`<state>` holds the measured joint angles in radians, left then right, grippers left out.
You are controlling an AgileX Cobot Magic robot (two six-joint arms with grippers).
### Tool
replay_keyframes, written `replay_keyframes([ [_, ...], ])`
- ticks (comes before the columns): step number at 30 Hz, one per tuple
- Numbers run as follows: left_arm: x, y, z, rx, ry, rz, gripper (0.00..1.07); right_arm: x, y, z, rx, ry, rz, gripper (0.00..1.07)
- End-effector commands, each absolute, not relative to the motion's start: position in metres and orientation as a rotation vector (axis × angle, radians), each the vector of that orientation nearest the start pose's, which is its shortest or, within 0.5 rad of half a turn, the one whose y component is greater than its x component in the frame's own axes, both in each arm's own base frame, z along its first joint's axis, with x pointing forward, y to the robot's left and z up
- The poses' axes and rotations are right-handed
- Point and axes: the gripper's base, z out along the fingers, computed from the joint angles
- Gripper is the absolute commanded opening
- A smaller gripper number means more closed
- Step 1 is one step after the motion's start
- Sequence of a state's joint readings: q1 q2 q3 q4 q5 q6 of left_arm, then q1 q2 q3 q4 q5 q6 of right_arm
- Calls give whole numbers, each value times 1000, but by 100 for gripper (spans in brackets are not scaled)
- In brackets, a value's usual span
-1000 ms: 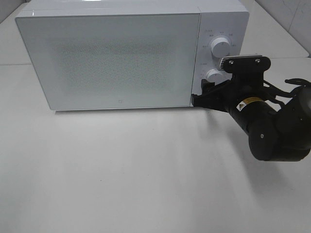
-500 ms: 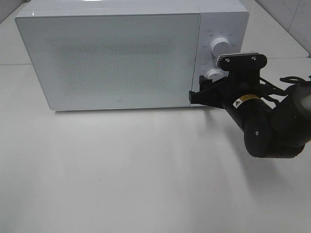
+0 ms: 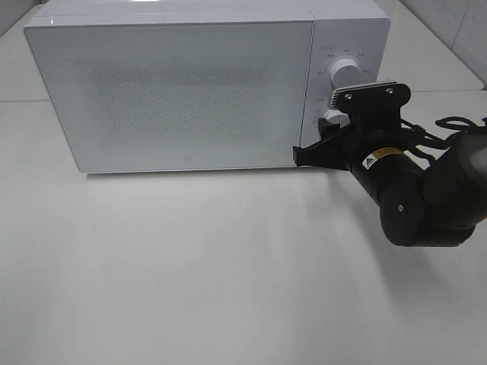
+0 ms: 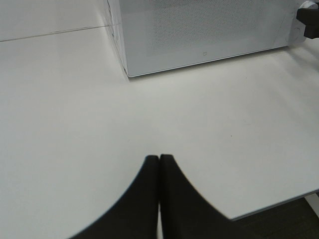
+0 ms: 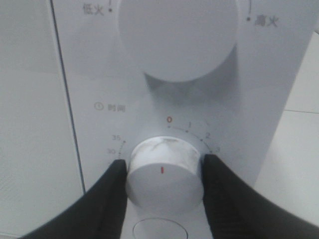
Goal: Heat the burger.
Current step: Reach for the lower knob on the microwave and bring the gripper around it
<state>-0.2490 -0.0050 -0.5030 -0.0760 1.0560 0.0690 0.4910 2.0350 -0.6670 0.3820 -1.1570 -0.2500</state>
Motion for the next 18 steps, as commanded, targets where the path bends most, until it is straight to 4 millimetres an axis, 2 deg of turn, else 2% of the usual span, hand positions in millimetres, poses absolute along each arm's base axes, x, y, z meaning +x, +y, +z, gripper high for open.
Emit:
replay_keyframes([
  [1, -9, -4, 279, 311, 1978, -214, 0, 317, 132, 118, -234, 1658, -14, 5],
  [2, -9, -4, 279, 311, 1978, -214, 0, 317, 132, 118, -233, 1658, -13, 0],
  [6, -9, -4, 279, 311, 1978, -214, 0, 317, 132, 118, -223, 1659, -3, 0],
  [11, -9, -4, 279, 311, 1978, -214, 0, 317, 131, 118, -113, 1667, 92, 0],
  [13, -9, -4, 279, 311, 1978, -214, 0, 317, 131, 118, 30, 1670, 220, 0],
  [14, -9, -4, 279, 311, 1978, -214, 0, 317, 131, 118, 30, 1670, 220, 0],
  [16, -9, -4, 279, 311, 1978, -214, 0, 317, 131, 120, 207, 1648, 381, 0],
  [17, -9, -4, 279, 311, 1978, -214, 0, 317, 131, 120, 207, 1648, 381, 0],
  [18, -9, -4, 279, 311, 1978, -214, 0, 317, 131, 122, 332, 1618, 499, 0],
])
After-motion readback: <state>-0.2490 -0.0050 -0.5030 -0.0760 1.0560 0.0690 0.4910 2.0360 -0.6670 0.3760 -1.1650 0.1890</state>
